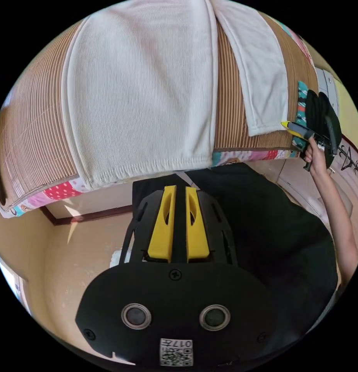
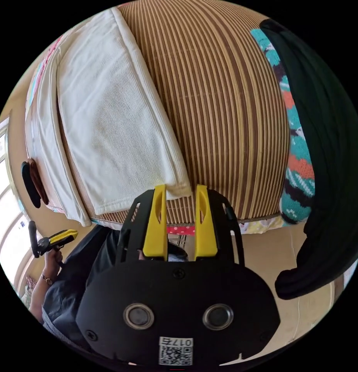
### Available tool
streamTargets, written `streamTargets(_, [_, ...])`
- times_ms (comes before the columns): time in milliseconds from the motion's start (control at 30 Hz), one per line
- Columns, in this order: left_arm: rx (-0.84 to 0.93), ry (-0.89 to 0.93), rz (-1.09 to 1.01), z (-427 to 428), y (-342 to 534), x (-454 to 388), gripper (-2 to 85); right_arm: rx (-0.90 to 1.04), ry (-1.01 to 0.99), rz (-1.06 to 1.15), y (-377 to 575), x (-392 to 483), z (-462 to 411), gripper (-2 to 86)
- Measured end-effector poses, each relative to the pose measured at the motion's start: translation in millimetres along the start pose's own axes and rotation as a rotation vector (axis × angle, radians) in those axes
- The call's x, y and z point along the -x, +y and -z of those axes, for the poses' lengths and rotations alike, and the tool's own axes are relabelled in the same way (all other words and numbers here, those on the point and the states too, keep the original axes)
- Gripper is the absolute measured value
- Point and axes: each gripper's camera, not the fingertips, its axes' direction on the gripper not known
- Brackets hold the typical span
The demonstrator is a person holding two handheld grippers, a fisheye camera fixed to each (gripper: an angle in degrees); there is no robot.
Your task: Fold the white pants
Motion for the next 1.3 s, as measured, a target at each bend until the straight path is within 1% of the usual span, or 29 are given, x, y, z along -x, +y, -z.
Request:
streamTargets(67, [0.005, 0.010, 0.024, 1, 4, 3, 4.9, 0.003, -0.083, 0.105, 27, 2, 7, 5.7])
streamTargets(167, [-0.011, 0.037, 0.039, 6, 8, 5, 4.5, -0.068, -0.091, 0.188, 78, -1, 14, 4.4])
streamTargets(300, [-0.046, 0.032, 0.025, 12, 6, -5, 4.8, -0.068, -0.143, 0.110, 114, -25, 11, 3.7])
streamTargets(367, [-0.087, 0.065, 0.003, 19, 3, -17, 5.6, -0.122, -0.221, 0.072, 133, -32, 26, 3.6])
streamTargets(433, [-0.145, 0.103, -0.043, 30, -1, -37, 7.0, -0.161, -0.236, 0.095, 148, -24, 44, 3.6])
streamTargets(500, [-0.204, 0.155, -0.128, 49, -9, -74, 10.7, -0.205, -0.240, 0.170, 167, -6, 64, 3.5])
streamTargets(633, [-0.211, 0.261, -0.295, 69, -23, -142, 14.6, -0.252, -0.203, 0.364, 210, 44, 101, 3.1])
streamTargets(700, [-0.230, 0.250, -0.355, 76, -29, -182, 17.3, -0.267, -0.195, 0.440, 225, 64, 113, 2.9])
streamTargets(800, [-0.247, 0.184, -0.341, 75, -35, -212, 19.6, -0.256, -0.228, 0.537, 240, 92, 129, 2.7])
streamTargets(867, [-0.235, 0.181, -0.328, 71, -39, -219, 17.7, -0.231, -0.242, 0.626, 246, 113, 139, 2.7])
streamTargets(933, [-0.223, 0.152, -0.301, 65, -39, -221, 11.6, -0.199, -0.264, 0.711, 247, 126, 146, 2.8])
streamTargets(967, [-0.226, 0.112, -0.283, 61, -36, -220, 5.5, -0.166, -0.275, 0.776, 246, 132, 151, 3.0])
streamTargets(1000, [-0.248, 0.058, -0.285, 59, -31, -219, 4.5, -0.137, -0.263, 0.810, 244, 134, 152, 3.1])
streamTargets(1033, [-0.261, 0.053, -0.304, 59, -29, -219, 4.0, -0.067, -0.209, 0.889, 240, 139, 150, 3.1])
streamTargets(1067, [-0.281, 0.044, -0.320, 57, -24, -217, 3.4, 0.012, -0.099, 0.963, 235, 141, 145, 2.9])
streamTargets(1100, [-0.294, 0.035, -0.308, 54, -19, -213, 3.1, 0.048, -0.031, 0.989, 231, 140, 142, 2.9])
streamTargets(1133, [-0.298, 0.038, -0.303, 53, -17, -210, 3.1, 0.101, 0.093, 1.026, 219, 135, 138, 3.0])
streamTargets(1167, [-0.300, 0.050, -0.292, 51, -14, -206, 3.0, 0.149, 0.175, 1.063, 202, 127, 139, 3.3])
streamTargets(1200, [-0.303, 0.066, -0.273, 50, -11, -201, 2.9, 0.171, 0.208, 1.082, 191, 123, 140, 3.4])
streamTargets(1233, [-0.307, 0.075, -0.263, 50, -10, -198, 2.9, 0.189, 0.285, 1.091, 162, 115, 147, 3.9])
streamTargets(1267, [-0.320, 0.095, -0.244, 51, -7, -193, 3.0, 0.163, 0.358, 1.039, 123, 109, 158, 4.7])
streamTargets(1300, [-0.333, 0.114, -0.227, 52, -4, -189, 3.1, 0.145, 0.376, 1.002, 100, 107, 165, 5.3])
